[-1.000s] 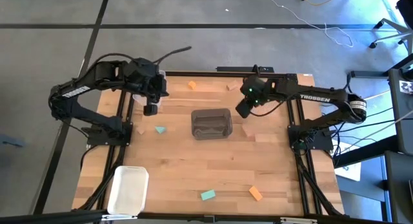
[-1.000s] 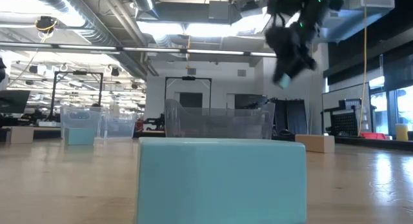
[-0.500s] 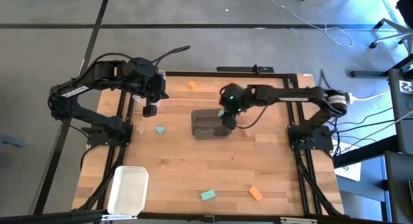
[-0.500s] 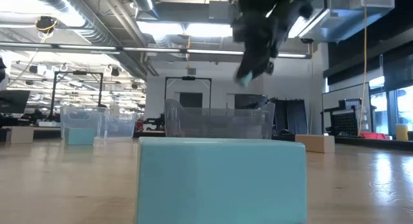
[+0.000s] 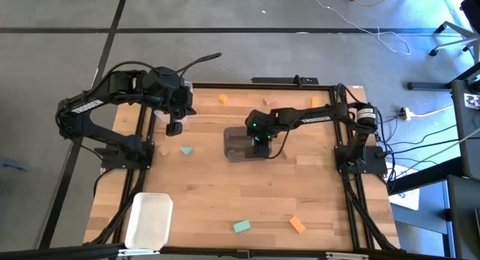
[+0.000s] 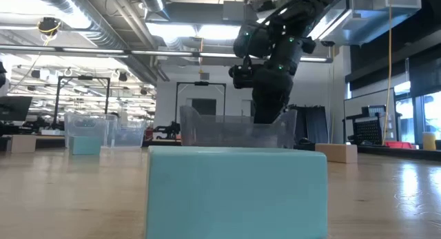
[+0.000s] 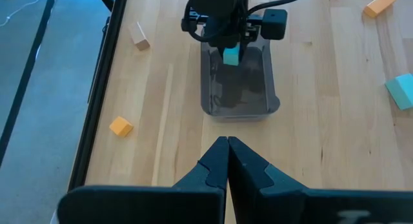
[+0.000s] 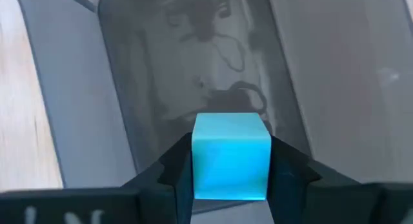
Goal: Sort & place blocks by color
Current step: Put the top right light blue block into the black transparent bin, then put the top light blue block into the black transparent bin
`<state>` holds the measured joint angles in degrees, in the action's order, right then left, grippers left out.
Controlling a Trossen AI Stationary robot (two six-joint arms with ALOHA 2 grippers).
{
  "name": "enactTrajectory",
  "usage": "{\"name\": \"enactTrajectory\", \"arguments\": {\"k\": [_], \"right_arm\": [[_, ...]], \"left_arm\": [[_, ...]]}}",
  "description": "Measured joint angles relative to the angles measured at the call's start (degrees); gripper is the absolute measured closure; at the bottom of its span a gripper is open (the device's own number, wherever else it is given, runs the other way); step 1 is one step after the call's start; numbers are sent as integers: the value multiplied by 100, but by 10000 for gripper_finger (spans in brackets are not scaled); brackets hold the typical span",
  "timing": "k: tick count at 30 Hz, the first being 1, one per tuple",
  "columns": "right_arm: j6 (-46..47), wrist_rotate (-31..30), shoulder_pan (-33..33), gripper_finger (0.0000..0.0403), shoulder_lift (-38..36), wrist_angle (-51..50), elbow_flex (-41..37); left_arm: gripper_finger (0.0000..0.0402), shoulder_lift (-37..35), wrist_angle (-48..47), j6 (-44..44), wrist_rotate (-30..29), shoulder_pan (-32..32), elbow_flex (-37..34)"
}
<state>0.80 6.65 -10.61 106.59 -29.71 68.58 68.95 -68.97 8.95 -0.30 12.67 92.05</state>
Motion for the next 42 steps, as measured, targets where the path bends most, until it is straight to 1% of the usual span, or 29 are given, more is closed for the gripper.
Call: {"name": "enactTrajectory", "arguments": {"k": [2, 3, 8, 10, 12, 15, 19, 21, 22, 27, 30, 33, 36, 39, 42], "right_arm": [[11, 4, 0, 263, 0, 8, 0], [12, 13, 0, 252, -6, 26, -1], [203, 58, 0, 160, -15, 32, 60], [241, 84, 0, 139, -5, -12, 152], [195, 98, 0, 127, -4, -36, 309], [-44, 115, 0, 122, -17, -317, 710], [-340, 110, 0, 123, -23, -1080, 1507], [-507, 108, 0, 123, -30, -1387, 1893], [-579, 107, 0, 123, -33, -1516, 2070], [-873, 101, 0, 123, -35, -2304, 2963], [-1004, 96, 0, 123, -35, -2810, 3476], [-1044, 97, 0, 122, -40, -3128, 3930], [-1078, 96, 0, 122, -39, -3496, 4335], [-1177, 94, 0, 122, -71, -3868, 4643], [-1201, 97, 27, 122, -204, -4036, 4781]], "left_arm": [[401, 0, 0, -4, -2, 1, 0], [401, 0, 0, -5, -1, 0, 0], [401, 0, -1, -4, 0, 0, 0], [401, 0, -1, 0, 0, 1, 0], [401, 0, -1, 4, 0, 1, 0], [401, 0, -2, -195, -2, 2, 0], [401, 0, -2, -558, -1, 1, 0], [401, 0, -2, -592, 11, 0, 0], [401, 0, -2, -595, 88, 0, 0], [401, 0, -2, -632, 892, -4, -2], [401, 0, -2, -1039, 1140, -4, -2], [401, 0, -12, -1331, 1187, -69, -2], [401, 0, -296, -1477, 1088, -186, -2], [401, 0, -844, -1623, 1035, -280, -2], [401, 0, -1454, -2103, 977, -376, -9]]}}
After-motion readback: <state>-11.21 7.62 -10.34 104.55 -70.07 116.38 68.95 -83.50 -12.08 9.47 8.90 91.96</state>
